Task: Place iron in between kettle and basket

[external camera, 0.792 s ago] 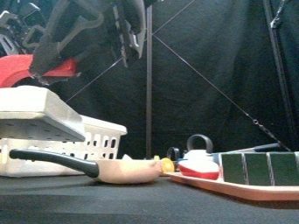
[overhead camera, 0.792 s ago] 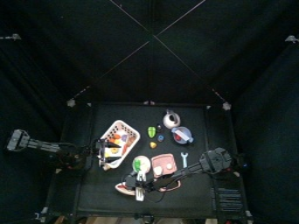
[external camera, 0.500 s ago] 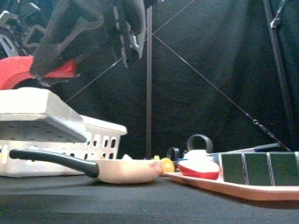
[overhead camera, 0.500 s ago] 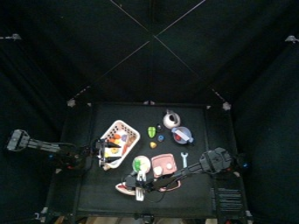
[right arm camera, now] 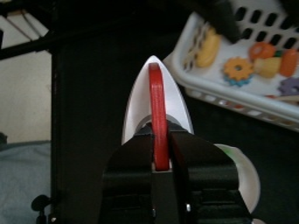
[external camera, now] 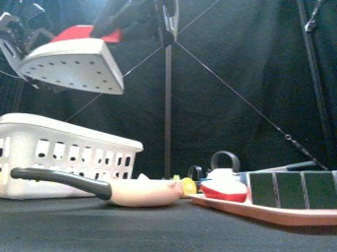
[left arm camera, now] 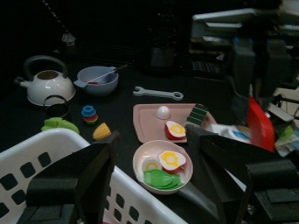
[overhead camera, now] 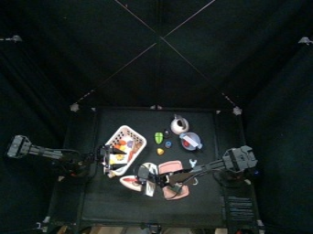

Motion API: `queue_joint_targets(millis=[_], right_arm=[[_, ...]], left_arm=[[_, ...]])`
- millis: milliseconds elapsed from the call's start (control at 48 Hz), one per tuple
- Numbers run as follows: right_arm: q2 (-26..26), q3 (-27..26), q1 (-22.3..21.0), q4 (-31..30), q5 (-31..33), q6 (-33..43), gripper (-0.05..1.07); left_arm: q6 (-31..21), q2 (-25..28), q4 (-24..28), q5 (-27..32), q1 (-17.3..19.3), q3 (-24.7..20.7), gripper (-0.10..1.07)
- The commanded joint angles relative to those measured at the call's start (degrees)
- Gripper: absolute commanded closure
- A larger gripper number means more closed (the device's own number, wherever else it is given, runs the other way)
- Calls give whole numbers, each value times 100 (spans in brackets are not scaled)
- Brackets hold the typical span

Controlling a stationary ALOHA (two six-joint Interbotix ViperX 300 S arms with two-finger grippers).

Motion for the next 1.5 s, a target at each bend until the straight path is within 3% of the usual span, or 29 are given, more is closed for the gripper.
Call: queue_joint_targets(millis=[0,333,646,875,1167,1479], right_arm=[[-563,79,-448,-18,0,0,67],[-791,519,-1925,-9,-281,-9,67],[-185,562,-2979,167,-914,-9,67],[536,413,-3199,167,-914,-9,66],[1037,70,-3208,97,-905,-26,64],[1406,-290,-3208,97,-729,-9,46]], left_arm=[[0,9,9,-18,0,-44,2],[0,18,-9,-18,9,-44,2],[0,35,-70,-18,18,-44,2],[0,26,-70,-18,9,-35,2],[0,26,-70,-18,9,-26,2],[0,35,-70,-9,18,-9,2]])
